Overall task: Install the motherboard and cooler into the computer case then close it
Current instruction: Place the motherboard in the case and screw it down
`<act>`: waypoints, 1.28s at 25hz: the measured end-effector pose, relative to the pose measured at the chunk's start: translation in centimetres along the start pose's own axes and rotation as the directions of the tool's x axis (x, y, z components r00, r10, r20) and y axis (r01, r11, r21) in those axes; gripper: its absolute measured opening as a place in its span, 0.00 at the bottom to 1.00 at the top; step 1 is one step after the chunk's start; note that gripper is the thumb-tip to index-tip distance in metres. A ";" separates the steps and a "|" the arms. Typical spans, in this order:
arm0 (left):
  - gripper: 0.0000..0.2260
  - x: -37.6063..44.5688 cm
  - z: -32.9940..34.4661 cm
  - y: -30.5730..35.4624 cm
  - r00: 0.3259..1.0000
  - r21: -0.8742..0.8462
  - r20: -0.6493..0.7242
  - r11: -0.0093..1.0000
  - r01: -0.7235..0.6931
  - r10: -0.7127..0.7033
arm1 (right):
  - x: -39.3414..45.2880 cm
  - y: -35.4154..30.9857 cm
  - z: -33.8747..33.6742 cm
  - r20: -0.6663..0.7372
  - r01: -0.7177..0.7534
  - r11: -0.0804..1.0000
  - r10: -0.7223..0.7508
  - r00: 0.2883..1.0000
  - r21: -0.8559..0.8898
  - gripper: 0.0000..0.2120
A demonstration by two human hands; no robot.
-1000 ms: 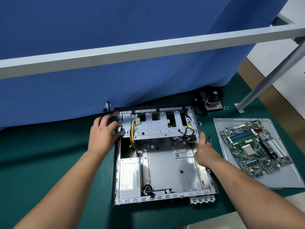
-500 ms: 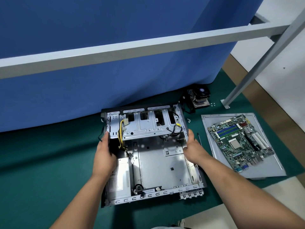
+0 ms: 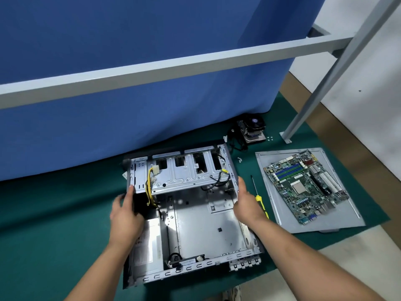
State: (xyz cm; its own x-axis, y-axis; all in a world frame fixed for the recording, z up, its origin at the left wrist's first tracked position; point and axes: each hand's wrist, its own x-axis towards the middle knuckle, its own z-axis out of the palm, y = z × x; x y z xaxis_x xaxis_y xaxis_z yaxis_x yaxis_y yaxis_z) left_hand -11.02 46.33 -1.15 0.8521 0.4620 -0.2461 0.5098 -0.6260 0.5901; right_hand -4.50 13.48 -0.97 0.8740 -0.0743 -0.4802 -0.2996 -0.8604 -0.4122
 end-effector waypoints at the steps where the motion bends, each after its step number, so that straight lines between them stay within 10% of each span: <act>1: 0.32 0.0 0.1 0.7 0.996 0.094 -0.087 0.995 0.026 -0.018 | 0.2 0.1 0.0 0.007 0.015 1.000 -0.016 1.000 0.018 0.42; 4: 0.29 0.6 1.4 3.8 0.939 0.311 -0.118 0.910 -0.273 0.322 | 0.5 1.1 -0.4 0.099 0.041 0.984 -0.059 0.993 0.174 0.38; 8: 0.32 3.9 4.9 8.7 0.760 0.392 0.329 0.652 -0.649 0.560 | 1.3 4.8 -2.1 0.035 -0.037 0.908 0.025 0.999 0.416 0.24; 15: 0.27 5.8 9.0 9.5 0.822 0.452 0.376 0.690 -0.565 0.427 | 4.0 9.5 0.4 0.007 -0.248 0.968 0.248 0.969 -0.025 0.23; 32: 0.36 6.3 9.2 9.2 0.791 0.462 0.401 0.643 -0.610 0.462 | 7.9 11.8 -1.1 -0.189 -0.190 0.940 0.140 0.972 -0.282 0.23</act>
State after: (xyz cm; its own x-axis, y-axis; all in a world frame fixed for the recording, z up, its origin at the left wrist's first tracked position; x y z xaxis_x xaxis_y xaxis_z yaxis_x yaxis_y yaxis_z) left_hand 0.14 37.68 -4.33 0.9571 -0.1757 -0.2305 -0.1371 -0.9751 0.1742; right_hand -0.65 2.19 -8.74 0.8799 -0.2881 -0.3780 -0.3401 -0.9372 -0.0775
